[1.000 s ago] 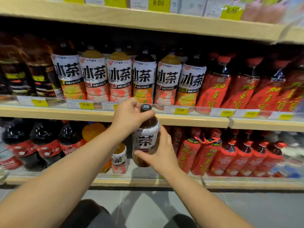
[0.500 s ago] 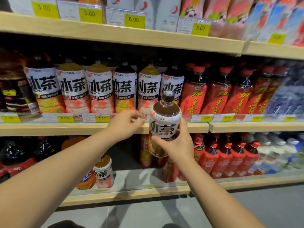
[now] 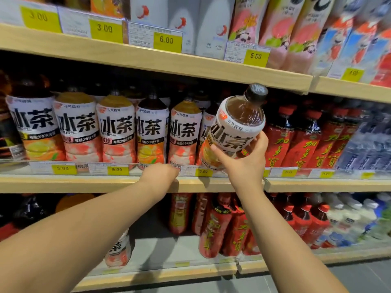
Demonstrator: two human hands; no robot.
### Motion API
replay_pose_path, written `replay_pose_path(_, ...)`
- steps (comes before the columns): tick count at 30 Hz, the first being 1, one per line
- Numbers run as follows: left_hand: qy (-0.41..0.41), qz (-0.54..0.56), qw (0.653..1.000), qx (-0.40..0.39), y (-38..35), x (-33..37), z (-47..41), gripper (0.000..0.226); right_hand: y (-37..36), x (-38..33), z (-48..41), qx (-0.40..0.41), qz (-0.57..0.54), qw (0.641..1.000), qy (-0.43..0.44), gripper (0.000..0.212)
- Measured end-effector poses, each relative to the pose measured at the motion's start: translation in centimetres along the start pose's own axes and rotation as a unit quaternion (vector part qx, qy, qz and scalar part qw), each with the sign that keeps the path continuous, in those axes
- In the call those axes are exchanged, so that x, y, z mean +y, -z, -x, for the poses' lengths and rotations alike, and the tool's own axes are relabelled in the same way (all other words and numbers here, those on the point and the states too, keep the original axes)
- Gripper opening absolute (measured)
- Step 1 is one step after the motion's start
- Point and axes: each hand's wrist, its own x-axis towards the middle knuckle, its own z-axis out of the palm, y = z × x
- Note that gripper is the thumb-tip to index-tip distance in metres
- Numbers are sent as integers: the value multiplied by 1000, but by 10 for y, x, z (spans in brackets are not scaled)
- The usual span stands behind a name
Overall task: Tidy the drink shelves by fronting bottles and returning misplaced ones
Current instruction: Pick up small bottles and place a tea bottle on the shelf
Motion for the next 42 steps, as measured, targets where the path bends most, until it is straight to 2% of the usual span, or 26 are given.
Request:
replay_pose_path(6, 17, 18, 1000, 5, 0, 2, 3, 23, -19, 11, -19, 16, 4, 1000, 1, 87)
replay_pose_path(10, 29, 25, 999, -10, 0, 4, 1, 29, -31, 21, -26, 4, 1, 1000, 1, 87)
replay_pose_path(17, 43, 18, 999, -13, -5, 3, -6, 34, -45, 43, -30, -11, 63, 997, 40, 80)
replay_pose_path(20, 48, 18, 999, -7, -9, 3, -7, 38, -51, 47, -32, -7, 75, 997, 21, 85)
replay_pose_path(23, 50, 19, 999, 4, -12, 2, -8, 37, -57, 45, -31, 34, 97, 995, -10, 92)
replay_pose_path(28, 51, 21, 998, 12, -15, 2, -9, 36, -69, 45, -33, 60, 135, 988, -36, 90)
replay_pose_path(37, 53, 25, 997, 50, -22, -1, -4, 29, -77, 52, -23, 48, 237, 970, -22, 81)
replay_pose_path(42, 45, 56, 994, 79, -30, -3, 1, 30, -76, 49, -26, 6, 282, 959, -31, 78)
